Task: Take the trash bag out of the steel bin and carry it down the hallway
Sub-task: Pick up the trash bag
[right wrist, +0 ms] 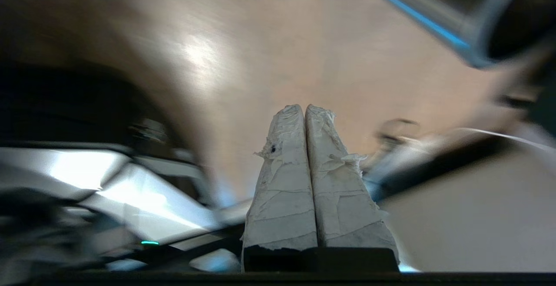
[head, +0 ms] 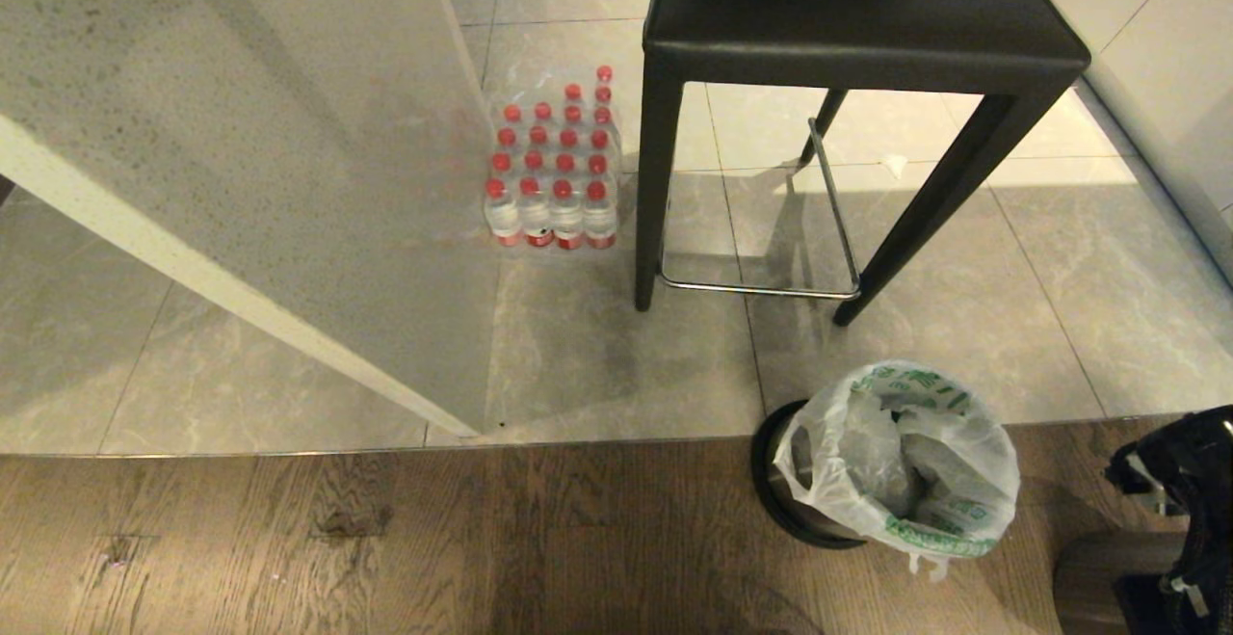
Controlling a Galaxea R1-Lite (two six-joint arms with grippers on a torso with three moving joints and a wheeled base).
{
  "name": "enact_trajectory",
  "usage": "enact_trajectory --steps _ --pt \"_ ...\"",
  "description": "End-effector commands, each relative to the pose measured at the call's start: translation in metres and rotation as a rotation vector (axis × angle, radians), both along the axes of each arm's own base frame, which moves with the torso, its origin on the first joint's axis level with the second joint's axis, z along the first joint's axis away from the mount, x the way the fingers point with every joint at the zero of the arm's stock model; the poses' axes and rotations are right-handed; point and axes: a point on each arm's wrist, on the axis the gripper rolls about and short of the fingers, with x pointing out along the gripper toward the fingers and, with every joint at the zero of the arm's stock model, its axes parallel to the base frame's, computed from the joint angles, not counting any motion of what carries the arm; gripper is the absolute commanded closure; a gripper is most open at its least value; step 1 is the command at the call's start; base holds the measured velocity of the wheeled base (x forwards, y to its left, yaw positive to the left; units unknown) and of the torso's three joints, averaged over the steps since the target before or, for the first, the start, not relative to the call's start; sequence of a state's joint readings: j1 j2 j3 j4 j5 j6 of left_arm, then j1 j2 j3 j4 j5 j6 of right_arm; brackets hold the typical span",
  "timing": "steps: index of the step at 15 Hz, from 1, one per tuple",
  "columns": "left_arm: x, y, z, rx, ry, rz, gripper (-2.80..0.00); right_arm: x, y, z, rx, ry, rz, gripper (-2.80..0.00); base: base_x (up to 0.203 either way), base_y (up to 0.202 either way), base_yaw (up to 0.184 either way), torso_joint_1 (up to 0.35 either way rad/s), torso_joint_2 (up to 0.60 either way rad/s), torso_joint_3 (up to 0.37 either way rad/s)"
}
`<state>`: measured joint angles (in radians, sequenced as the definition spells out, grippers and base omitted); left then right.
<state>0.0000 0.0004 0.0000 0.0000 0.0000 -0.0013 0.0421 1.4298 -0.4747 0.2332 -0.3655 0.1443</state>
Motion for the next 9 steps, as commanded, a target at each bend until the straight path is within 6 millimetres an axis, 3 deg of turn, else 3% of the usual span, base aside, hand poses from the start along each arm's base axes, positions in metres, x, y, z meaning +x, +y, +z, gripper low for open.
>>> enact_trajectory --steps 1,2,6,9 --pt "0.000 0.000 0.000 0.000 0.000 0.000 0.00 0.015 -0.008 -0.006 0.052 -0.047 -0.033 -0.64 0.000 0.000 0.000 0.000 0.00 0.000" --pt "0.000 0.000 0.000 0.000 0.000 0.000 0.00 0.022 -0.008 -0.009 0.052 -0.063 -0.030 -2.80 0.000 0.000 0.000 0.000 0.00 0.000" --pt "0.000 0.000 0.000 0.000 0.000 0.000 0.00 0.040 0.017 -0.009 0.053 -0.174 0.101 -2.80 0.000 0.000 0.000 0.000 0.00 0.000" --pt "0.000 0.000 0.000 0.000 0.000 0.000 0.00 0.050 0.020 -0.009 0.045 -0.183 0.128 -2.80 0.000 0.000 0.000 0.000 0.00 0.000"
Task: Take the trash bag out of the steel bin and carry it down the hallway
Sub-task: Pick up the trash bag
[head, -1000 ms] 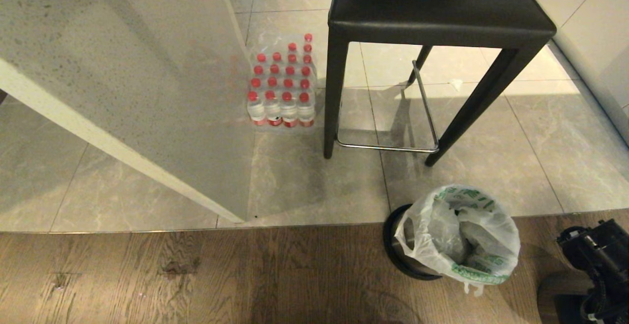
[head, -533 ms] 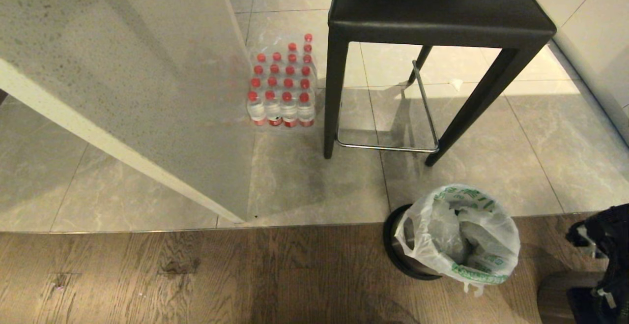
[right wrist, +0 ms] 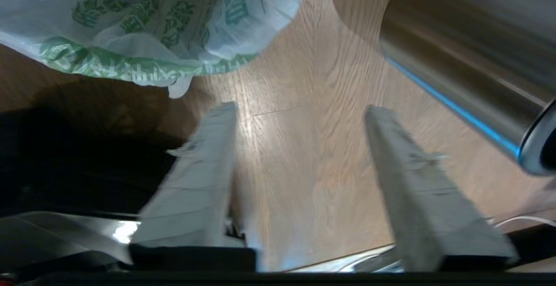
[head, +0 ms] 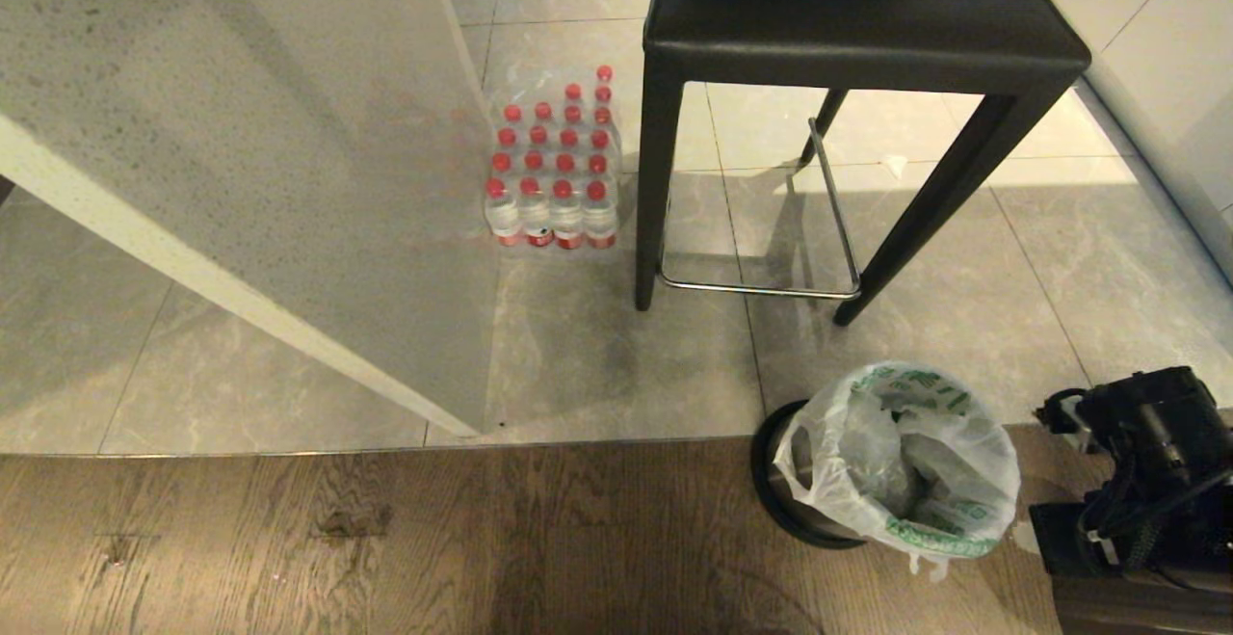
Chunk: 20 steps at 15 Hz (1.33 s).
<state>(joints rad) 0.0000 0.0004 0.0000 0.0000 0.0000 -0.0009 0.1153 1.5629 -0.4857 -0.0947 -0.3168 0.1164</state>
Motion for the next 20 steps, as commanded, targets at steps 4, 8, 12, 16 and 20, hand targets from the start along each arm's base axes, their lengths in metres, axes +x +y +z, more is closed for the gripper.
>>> enact_trajectory --steps 4,8,12,16,20 --pt "0.000 0.000 0.000 -0.001 0.000 0.000 0.00 0.024 0.012 -0.013 -0.025 0.010 0.070 -2.80 0.000 0.000 0.000 0.000 0.00 0.000" --pt "0.000 0.000 0.000 -0.001 0.000 0.000 0.00 0.058 0.029 -0.021 -0.019 -0.078 0.126 -2.80 0.000 0.000 0.000 0.000 0.00 0.000" --pt "0.000 0.000 0.000 -0.001 0.000 0.000 0.00 0.070 0.034 -0.036 -0.099 -0.079 0.235 -2.80 0.000 0.000 0.000 0.000 0.00 0.000" --pt "0.000 0.000 0.000 -0.001 0.000 0.000 0.00 0.066 0.032 -0.031 -0.167 -0.078 0.217 -2.80 0.000 0.000 0.000 0.000 0.00 0.000" --pt "0.000 0.000 0.000 -0.001 0.000 0.000 0.00 0.043 0.017 -0.019 -0.203 -0.067 0.135 -2.80 0.000 0.000 0.000 0.000 0.00 0.000"
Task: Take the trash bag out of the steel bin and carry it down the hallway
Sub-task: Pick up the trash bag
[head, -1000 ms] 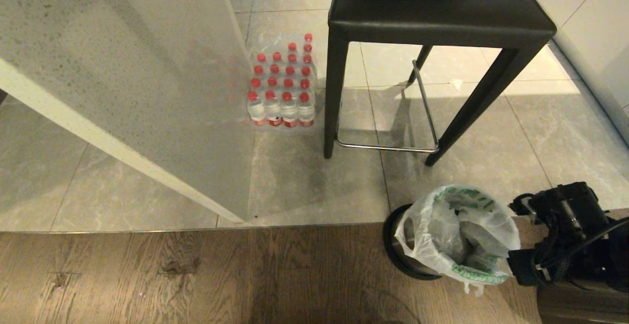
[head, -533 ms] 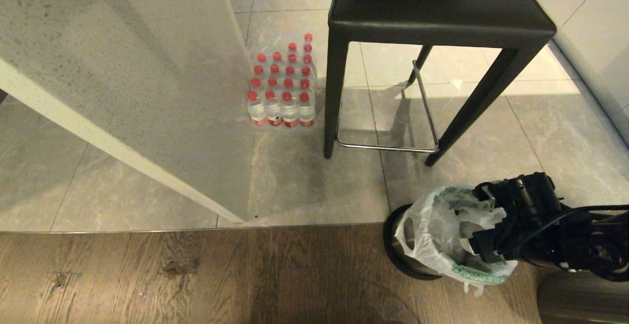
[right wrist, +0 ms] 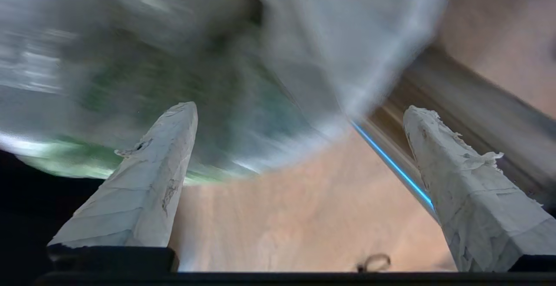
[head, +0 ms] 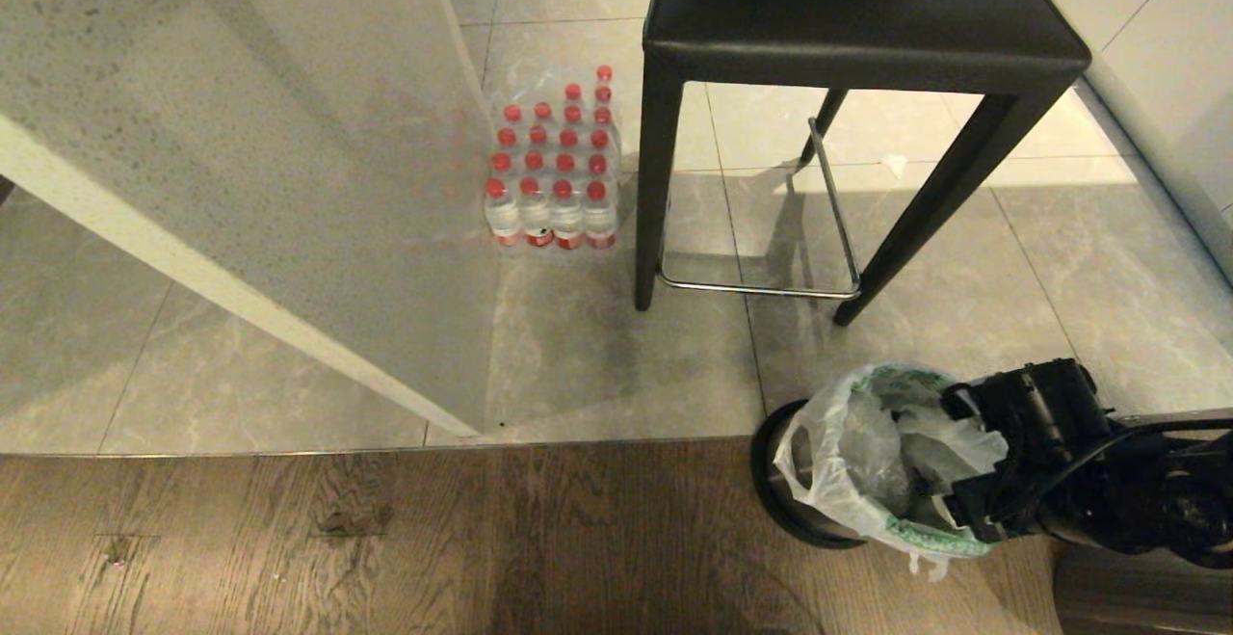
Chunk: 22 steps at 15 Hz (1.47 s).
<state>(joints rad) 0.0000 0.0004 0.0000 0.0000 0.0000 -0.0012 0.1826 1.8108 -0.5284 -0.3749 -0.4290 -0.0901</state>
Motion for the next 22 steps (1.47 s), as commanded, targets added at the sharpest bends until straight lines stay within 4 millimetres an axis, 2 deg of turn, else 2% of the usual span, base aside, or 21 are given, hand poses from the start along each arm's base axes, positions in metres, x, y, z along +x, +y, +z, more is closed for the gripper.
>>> enact_trajectory --steps 1,5,7,9,11,14,16,19,22 --pt "0.000 0.000 0.000 0.000 0.000 0.000 0.00 -0.012 -0.008 0.019 0.008 -0.052 -0.039 -2.80 0.000 0.000 0.000 0.000 0.00 0.000" --pt "0.000 0.000 0.000 0.000 0.000 0.000 0.00 -0.043 -0.030 0.041 0.143 -0.126 -0.275 -2.80 0.000 0.000 0.000 0.000 0.00 0.000" --pt "0.000 0.000 0.000 0.000 0.000 0.000 0.00 -0.050 -0.053 0.041 0.193 -0.147 -0.460 -2.80 0.000 0.000 0.000 0.000 0.00 0.000" --pt "0.000 0.000 0.000 0.000 0.000 0.000 0.00 -0.054 -0.069 0.039 0.284 -0.180 -0.622 -2.80 0.000 0.000 0.000 0.000 0.00 0.000" --pt "0.000 0.000 0.000 0.000 0.000 0.000 0.00 -0.056 -0.078 0.038 0.392 -0.189 -0.681 -2.80 0.000 0.000 0.000 0.000 0.00 0.000" --pt "0.000 0.000 0.000 0.000 0.000 0.000 0.00 -0.065 -0.082 0.030 0.429 -0.172 -0.756 -2.80 0.000 0.000 0.000 0.000 0.00 0.000" --pt "0.000 0.000 0.000 0.000 0.000 0.000 0.00 -0.064 -0.090 0.023 0.477 -0.172 -0.837 -2.80 0.000 0.000 0.000 0.000 0.00 0.000" --pt "0.000 0.000 0.000 0.000 0.000 0.000 0.00 -0.050 -0.108 0.009 0.594 -0.152 -0.953 -2.80 0.000 0.000 0.000 0.000 0.00 0.000" --pt "0.000 0.000 0.000 0.000 0.000 0.000 0.00 -0.043 -0.113 0.015 0.640 -0.178 -0.944 -2.80 0.000 0.000 0.000 0.000 0.00 0.000"
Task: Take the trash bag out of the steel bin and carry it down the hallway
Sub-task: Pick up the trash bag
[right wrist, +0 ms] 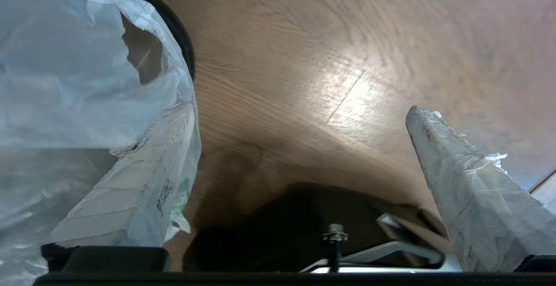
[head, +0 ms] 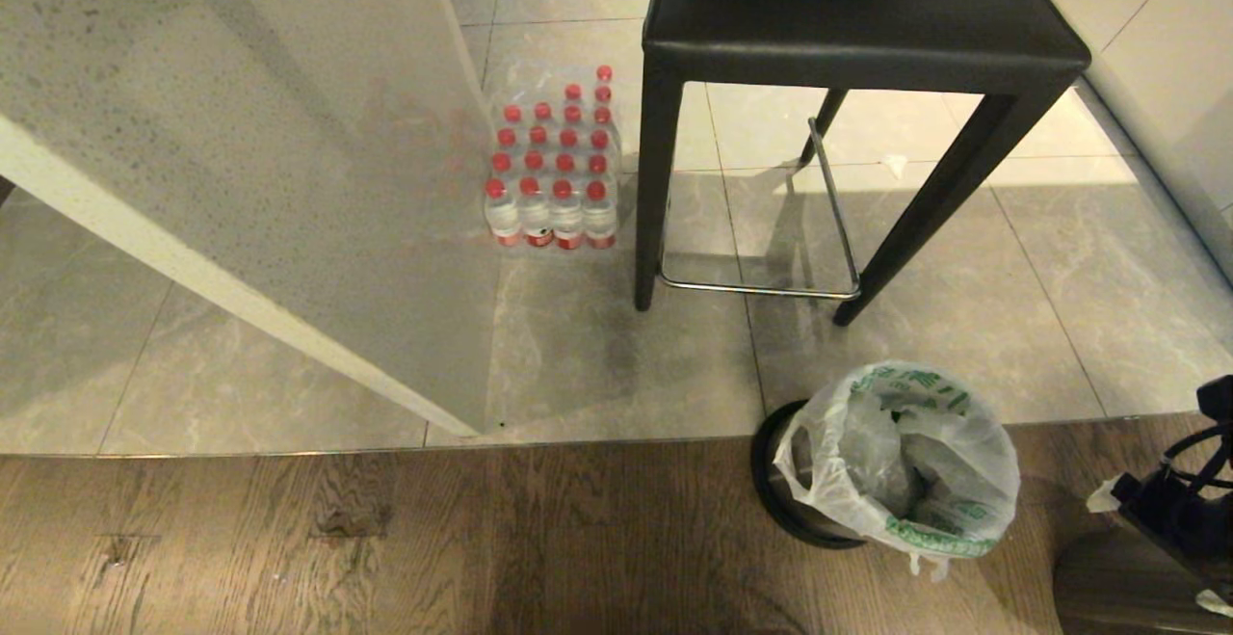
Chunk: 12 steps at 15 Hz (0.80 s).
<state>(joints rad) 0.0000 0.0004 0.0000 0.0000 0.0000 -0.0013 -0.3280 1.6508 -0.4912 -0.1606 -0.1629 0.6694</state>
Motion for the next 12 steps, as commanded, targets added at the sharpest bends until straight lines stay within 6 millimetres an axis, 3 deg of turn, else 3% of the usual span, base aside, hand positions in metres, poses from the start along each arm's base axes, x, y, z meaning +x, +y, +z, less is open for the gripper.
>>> enact_trajectory --steps 1,2,3,7,12 --pt "0.000 0.000 0.000 0.000 0.000 0.000 0.00 0.005 0.000 0.003 0.013 -0.019 0.025 -2.80 0.000 0.000 0.000 0.000 0.00 0.000" --pt "0.000 0.000 0.000 0.000 0.000 0.000 0.00 0.005 0.005 0.009 0.009 -0.045 0.066 -2.80 0.000 0.000 0.000 0.000 0.00 0.000" --pt "0.000 0.000 0.000 0.000 0.000 0.000 0.00 0.004 0.012 0.014 -0.015 -0.055 0.132 0.00 0.000 0.000 0.000 0.000 0.00 0.000" --pt "0.000 0.000 0.000 0.000 0.000 0.000 0.00 0.000 0.052 0.022 -0.114 -0.036 0.433 0.00 0.000 0.000 0.000 0.000 0.00 0.000" --pt "0.000 0.000 0.000 0.000 0.000 0.000 0.00 0.000 0.077 0.027 -0.300 0.009 0.747 0.00 0.000 0.000 0.000 0.000 0.00 0.000"
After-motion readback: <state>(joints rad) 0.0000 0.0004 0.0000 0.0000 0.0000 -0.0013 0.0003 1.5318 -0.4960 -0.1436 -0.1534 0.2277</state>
